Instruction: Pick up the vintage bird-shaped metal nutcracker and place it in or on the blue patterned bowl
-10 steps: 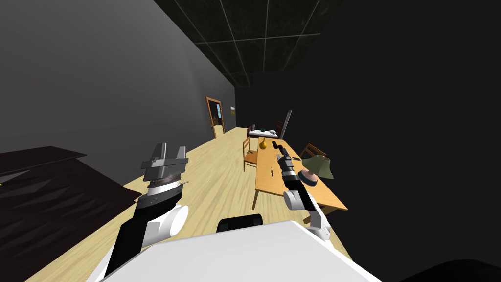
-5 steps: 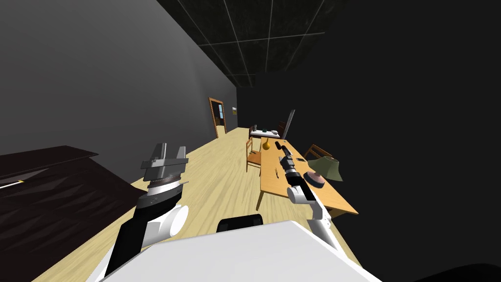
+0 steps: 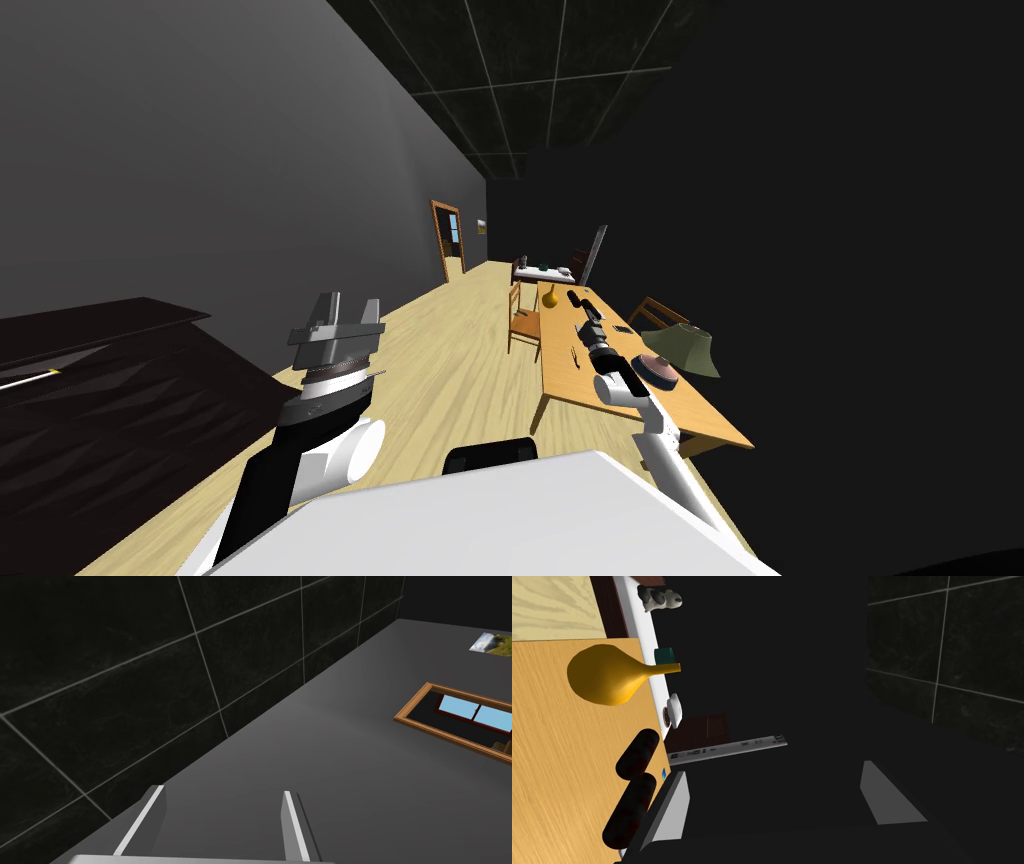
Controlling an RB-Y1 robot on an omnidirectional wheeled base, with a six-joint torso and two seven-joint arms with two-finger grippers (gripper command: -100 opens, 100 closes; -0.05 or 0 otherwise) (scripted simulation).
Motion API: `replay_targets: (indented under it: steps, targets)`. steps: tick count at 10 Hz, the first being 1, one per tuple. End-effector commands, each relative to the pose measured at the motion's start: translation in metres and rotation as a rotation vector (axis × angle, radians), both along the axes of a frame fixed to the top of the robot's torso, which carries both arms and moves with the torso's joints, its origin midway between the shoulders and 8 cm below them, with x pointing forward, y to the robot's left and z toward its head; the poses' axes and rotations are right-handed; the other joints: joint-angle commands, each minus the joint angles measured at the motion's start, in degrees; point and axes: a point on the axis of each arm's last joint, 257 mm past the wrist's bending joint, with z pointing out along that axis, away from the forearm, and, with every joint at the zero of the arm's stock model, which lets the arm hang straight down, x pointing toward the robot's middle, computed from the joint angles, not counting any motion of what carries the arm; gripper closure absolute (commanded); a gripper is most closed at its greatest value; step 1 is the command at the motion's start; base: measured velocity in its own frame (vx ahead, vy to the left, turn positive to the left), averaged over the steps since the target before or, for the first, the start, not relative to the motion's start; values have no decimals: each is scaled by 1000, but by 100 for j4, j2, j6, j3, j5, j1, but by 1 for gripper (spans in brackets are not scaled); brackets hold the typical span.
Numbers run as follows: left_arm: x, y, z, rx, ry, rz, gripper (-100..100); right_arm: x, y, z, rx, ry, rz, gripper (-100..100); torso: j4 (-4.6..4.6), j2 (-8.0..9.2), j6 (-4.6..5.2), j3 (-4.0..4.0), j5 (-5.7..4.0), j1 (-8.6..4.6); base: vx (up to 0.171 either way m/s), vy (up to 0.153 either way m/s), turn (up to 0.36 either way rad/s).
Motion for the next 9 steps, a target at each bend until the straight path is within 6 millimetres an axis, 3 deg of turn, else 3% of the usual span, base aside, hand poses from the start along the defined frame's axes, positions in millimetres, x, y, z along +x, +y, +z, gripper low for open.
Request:
replay_targets:
  steps: [1,4,7,9]
  targets:
    - [0,0,0,0,0,0,0,-2,-5,-11,28,41,-9,-100,0,0,0,0,0,0,49,51,5]
    - [0,0,0,0,0,0,0,1,-40,-43,126,131,-52,-100,1,7,1,4,-1,-5,54,68,3]
    - [0,0,0,0,0,0,0,0,-57,-64,186,192,-77,-100,-1,-7,0,-4,-2,-8,70,54,-3]
    - [0,0,0,0,0,0,0,-4,-87,-89,297,261,-122,-100,0,-1,1,-1,-2,-8,91,83,-16]
